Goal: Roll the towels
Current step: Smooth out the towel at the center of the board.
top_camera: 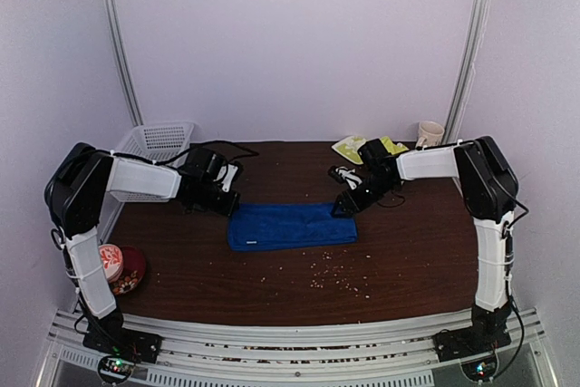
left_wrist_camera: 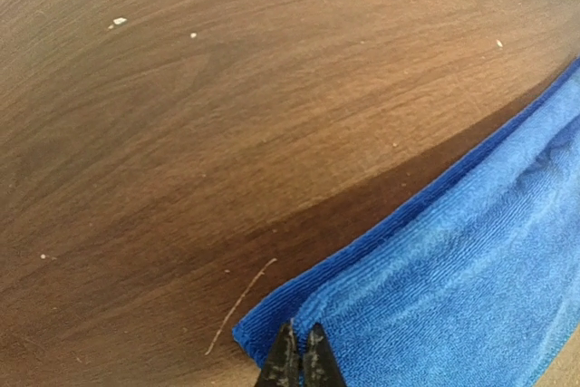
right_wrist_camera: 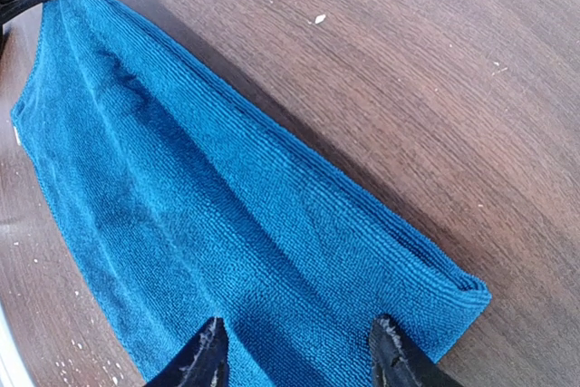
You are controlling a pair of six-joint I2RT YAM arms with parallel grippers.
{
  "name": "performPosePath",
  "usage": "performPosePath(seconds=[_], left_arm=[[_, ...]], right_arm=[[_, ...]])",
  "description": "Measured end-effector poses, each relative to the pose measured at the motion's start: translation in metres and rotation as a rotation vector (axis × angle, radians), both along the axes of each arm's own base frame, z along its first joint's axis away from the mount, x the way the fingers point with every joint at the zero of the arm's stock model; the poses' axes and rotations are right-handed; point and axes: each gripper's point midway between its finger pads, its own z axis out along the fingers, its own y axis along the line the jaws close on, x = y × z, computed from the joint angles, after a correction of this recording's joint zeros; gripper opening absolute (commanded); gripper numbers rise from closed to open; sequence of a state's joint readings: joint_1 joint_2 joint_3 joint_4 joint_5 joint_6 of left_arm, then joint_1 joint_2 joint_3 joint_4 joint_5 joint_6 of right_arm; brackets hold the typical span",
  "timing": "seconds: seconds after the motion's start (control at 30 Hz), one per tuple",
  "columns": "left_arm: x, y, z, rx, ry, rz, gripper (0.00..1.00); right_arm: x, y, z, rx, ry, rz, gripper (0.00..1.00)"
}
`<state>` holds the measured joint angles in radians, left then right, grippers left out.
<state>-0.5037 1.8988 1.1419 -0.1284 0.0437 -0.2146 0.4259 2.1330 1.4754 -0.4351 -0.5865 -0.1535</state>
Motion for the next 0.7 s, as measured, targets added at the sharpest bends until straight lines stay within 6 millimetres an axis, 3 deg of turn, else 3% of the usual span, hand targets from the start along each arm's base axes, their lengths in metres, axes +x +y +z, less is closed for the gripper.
performPosePath(seconds=[0.03,0.17,0.4,0.5,0.6,0.7], left_arm=[[0.001,0.001,0.0,0.007,-0.001,0.004,0.0],[0.007,0.002,-0.003,0.031,-0.009,0.02,0.22],[0.006,0.017,-0.018,0.109,0.014,0.056,0.46],[0.006,0.021,-0.019,0.13,0.014,0.067,0.61],[0.006,0.024,-0.012,0.138,0.001,0.081,0.73],[0.007,0.024,0.011,0.127,-0.043,0.089,0.81]], right_arm=[[0.0,0.0,0.0,0.0,0.0,0.001,0.54],[0.0,0.001,0.0,-0.001,-0.002,0.012,0.54],[-0.005,0.003,0.002,-0.004,-0.005,0.062,0.55],[-0.011,0.005,0.003,-0.005,0.005,0.094,0.55],[-0.02,0.006,0.004,-0.008,0.022,0.131,0.56],[-0.03,0.008,0.005,-0.007,0.042,0.164,0.56]])
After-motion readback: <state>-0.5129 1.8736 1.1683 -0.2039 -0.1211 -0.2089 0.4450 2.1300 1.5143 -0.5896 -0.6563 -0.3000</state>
